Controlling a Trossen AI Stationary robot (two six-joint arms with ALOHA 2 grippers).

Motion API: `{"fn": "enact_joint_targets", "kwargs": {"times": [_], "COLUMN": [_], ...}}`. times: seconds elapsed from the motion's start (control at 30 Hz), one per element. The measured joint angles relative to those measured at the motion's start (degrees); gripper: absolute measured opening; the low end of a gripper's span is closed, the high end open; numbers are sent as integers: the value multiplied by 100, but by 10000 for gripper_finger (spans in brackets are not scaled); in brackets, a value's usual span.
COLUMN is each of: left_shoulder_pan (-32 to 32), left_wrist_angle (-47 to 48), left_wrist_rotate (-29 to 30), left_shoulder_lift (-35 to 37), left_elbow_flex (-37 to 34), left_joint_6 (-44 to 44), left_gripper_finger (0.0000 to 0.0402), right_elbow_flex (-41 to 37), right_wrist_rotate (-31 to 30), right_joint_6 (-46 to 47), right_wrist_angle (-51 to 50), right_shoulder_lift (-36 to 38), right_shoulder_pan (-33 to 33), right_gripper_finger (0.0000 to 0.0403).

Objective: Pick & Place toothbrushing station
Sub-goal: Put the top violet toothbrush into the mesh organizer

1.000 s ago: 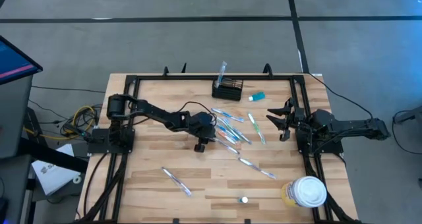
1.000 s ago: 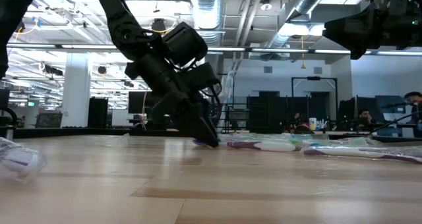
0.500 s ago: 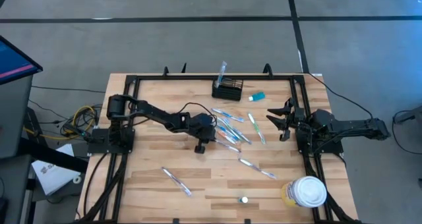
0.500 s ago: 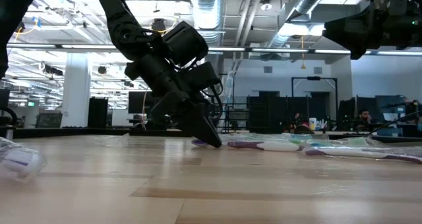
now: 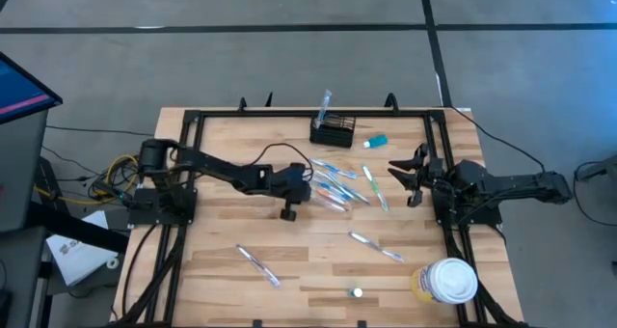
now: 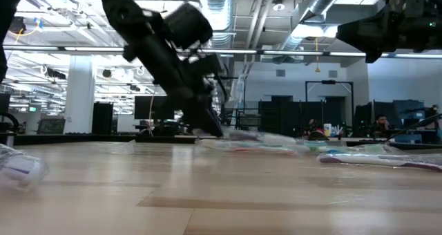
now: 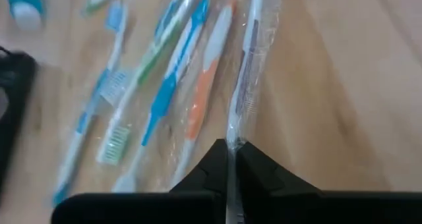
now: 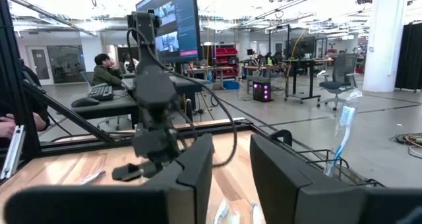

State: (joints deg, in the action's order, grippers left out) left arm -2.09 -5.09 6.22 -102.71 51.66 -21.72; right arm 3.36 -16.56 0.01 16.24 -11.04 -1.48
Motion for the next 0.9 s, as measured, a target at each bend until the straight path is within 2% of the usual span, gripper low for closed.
{"fn": "enact_joint_targets", "kwargs": {"times": [0.17,0.33,0.6,0.73,0.9], "left_shoulder_pan": [178,450,1063,1413,1867], "left_wrist_angle": [202,235,414,399,430], "left_wrist_rotate": [420,1182,2006,2250,2857], "left_shoulder_lift": [456,798,1343,1473,1494], "left_elbow_flex": [0,4,9,11,11], "left_joint_6": [-397,-747,-1248,-1487,-1704], "left_gripper_finger": [7,8,7,7,8], "right_elbow_flex": [457,972,1815,2351,3088], "right_wrist_rotate": [4,2,48,626,1582], "right_joint_6": [59,197,570,717,920], "right_wrist_angle": [-89,-117,-98,-91,-67], "right_shoulder_lift": [-709,-1725,-3427,-4274,-5312], "right_shoulder_pan": [0,14,12,14,12], "right_gripper_finger": [72,71,71,71,71]}}
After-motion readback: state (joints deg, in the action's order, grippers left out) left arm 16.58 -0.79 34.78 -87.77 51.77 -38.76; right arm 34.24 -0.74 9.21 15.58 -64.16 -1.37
